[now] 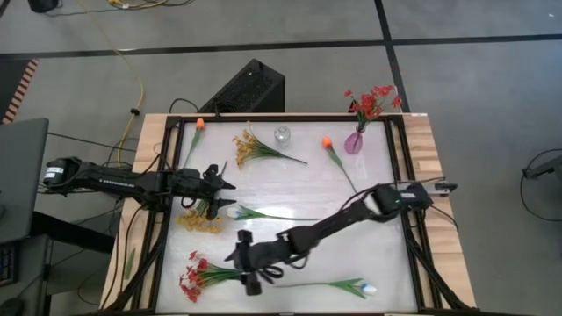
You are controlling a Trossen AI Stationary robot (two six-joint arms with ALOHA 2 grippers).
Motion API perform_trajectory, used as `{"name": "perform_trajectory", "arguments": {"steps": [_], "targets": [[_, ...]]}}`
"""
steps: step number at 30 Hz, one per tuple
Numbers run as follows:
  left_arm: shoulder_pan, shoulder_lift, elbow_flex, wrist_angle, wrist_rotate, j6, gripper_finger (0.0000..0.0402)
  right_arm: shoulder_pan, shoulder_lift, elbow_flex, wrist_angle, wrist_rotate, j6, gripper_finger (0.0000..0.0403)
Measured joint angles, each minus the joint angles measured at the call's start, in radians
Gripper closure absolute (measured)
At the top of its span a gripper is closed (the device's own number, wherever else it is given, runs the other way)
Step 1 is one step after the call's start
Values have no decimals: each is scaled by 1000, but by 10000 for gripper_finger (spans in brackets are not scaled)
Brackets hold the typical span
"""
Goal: Sort flowers into vase by color
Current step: Put the red flowers into the purple vase
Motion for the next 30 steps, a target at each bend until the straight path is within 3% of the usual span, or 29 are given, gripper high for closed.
{"name": "perform_trajectory", "arguments": {"steps": [11,17,22,26,30], "targets": [[0,0,0,-11,4,-14,172,-14,251,210,-10,50,10,133],[0,0,0,-10,46,-15,172,4,304,218,-27,84,90,133],[0,0,0,-11,47,-15,172,28,301,224,-144,123,108,144],[0,0,0,-11,40,-16,172,45,296,224,-192,141,80,209],[0,0,0,-11,39,-29,172,54,277,221,-211,131,62,326]]}}
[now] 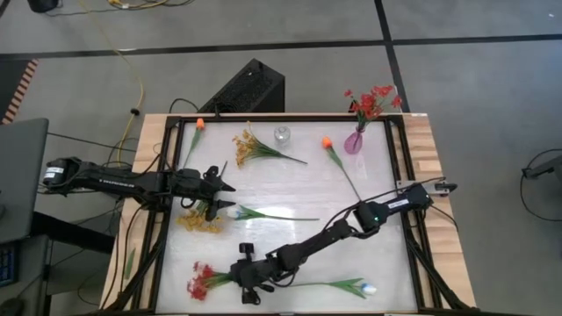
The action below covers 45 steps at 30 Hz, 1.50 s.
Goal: Sort flowers into vase by color
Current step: Put the red flowers into the purple vase
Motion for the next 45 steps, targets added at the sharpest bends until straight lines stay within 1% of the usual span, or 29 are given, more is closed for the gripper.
{"name": "perform_trajectory", "arguments": {"steps": [1,2,5,9,11,14,16,18,21,25,26,29,32,35,36,37,38,39,40,42,45], "targets": [[0,0,0,0,-1,-8,172,0,-12,-1,-30,-7,-6,354],[0,0,0,0,-4,-15,172,0,-22,-2,-52,-15,-18,369],[0,0,0,1,-27,-32,172,-3,-60,-5,-130,-11,-77,369],[0,0,0,1,-51,-49,172,-13,-123,-7,-279,30,-175,369],[0,0,0,-1,-53,-52,172,-31,-157,-14,-359,39,-184,369],[0,0,0,-3,-54,-60,172,-61,-231,-106,-383,39,-196,369],[0,0,0,-6,-54,-61,172,-81,-307,-226,-325,19,-212,369],[0,0,0,-10,-54,-61,172,-96,-406,-381,-222,4,-221,369],[0,0,0,-18,-74,-60,172,-112,-597,-681,30,-1,-221,369],[0,0,0,-23,-138,-60,172,-122,-851,-1110,492,8,-235,369],[0,0,0,-23,-152,-60,172,-122,-907,-1212,610,32,-247,369],[0,0,0,-19,-185,-58,172,-119,-1049,-1492,948,151,-287,369],[0,0,0,-19,-204,-53,172,-123,-1131,-1714,1297,245,-366,369],[0,0,0,-14,-224,-52,172,-138,-1157,-1862,1673,304,-496,369],[0,0,0,-14,-234,-49,172,-148,-1159,-1892,1726,308,-538,369],[0,0,0,-15,-246,-49,172,-167,-1179,-1902,1717,313,-570,369],[0,0,0,-12,-257,-49,172,-191,-1224,-1900,1650,326,-577,369],[0,0,0,-11,-269,-49,172,-218,-1259,-1899,1618,346,-560,369],[0,-1,0,-10,-284,-48,172,-258,-1274,-1888,1633,359,-526,369],[0,0,0,-7,-308,-48,172,-325,-1288,-1869,1671,313,-505,369],[1,0,-1,13,-322,-39,172,-401,-1284,-1833,1700,258,-572,369]]}}
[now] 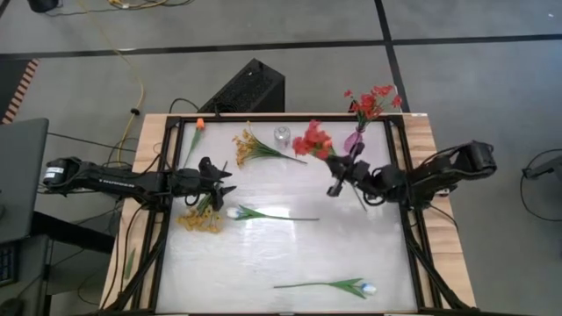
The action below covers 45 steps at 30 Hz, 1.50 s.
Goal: Sort flowers into vase by color
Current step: Put the red flowers into the purple vase
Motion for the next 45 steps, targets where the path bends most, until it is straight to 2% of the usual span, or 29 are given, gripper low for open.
{"name": "perform_trajectory", "arguments": {"steps": [5,10,13,15,17,19,22,29,38,45], "targets": [[0,0,0,18,-2,10,172,-120,-1,57,15,-3,-209,369],[0,0,0,24,-21,32,172,-226,-2,97,20,-29,-240,363],[0,0,0,29,-17,26,172,-287,-2,99,18,-94,-106,367],[-1,0,0,54,6,17,172,-320,-2,100,-12,-221,83,368],[-3,0,0,136,77,25,172,-330,22,120,-38,-343,256,368],[-10,11,0,272,178,52,172,-298,65,154,-38,-411,349,368],[-28,51,0,493,283,110,172,-205,148,232,-18,-417,317,368],[-44,220,0,754,295,146,172,-40,364,447,20,-415,205,368],[-50,554,33,1122,337,123,172,26,641,740,20,-419,308,368],[-50,680,115,1150,333,121,172,36,730,830,20,-434,353,368]]}}
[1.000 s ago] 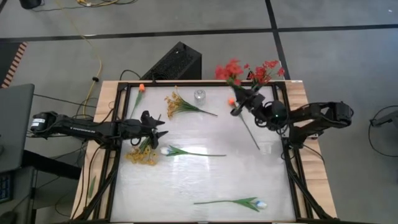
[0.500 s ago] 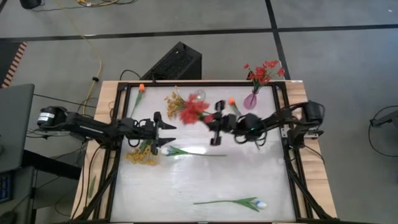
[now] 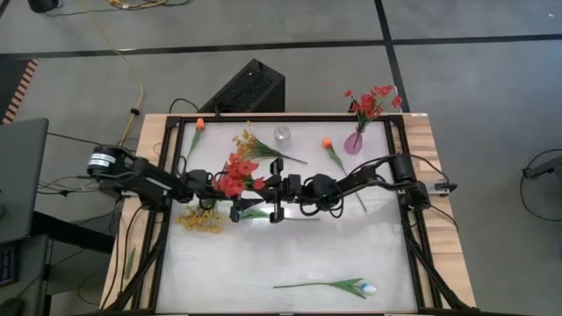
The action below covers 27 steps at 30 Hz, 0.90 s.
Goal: Sort flowers into vase by color
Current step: Put the red flowers into the purple vase
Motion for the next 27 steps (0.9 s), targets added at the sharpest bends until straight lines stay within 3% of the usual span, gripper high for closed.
{"name": "perform_trajectory", "arguments": {"steps": [6,17,21,25,27], "targets": [[0,5,34,-6,74,20,172,1,5,2,1,2,0,368],[0,4,81,-36,73,19,190,2,5,1,1,4,-1,364],[0,4,83,-80,54,19,254,3,4,1,1,-12,-6,362],[0,0,83,-129,55,33,369,4,3,1,0,-14,-43,355],[0,-12,83,-141,62,35,389,3,3,1,0,-14,-43,349]]}}
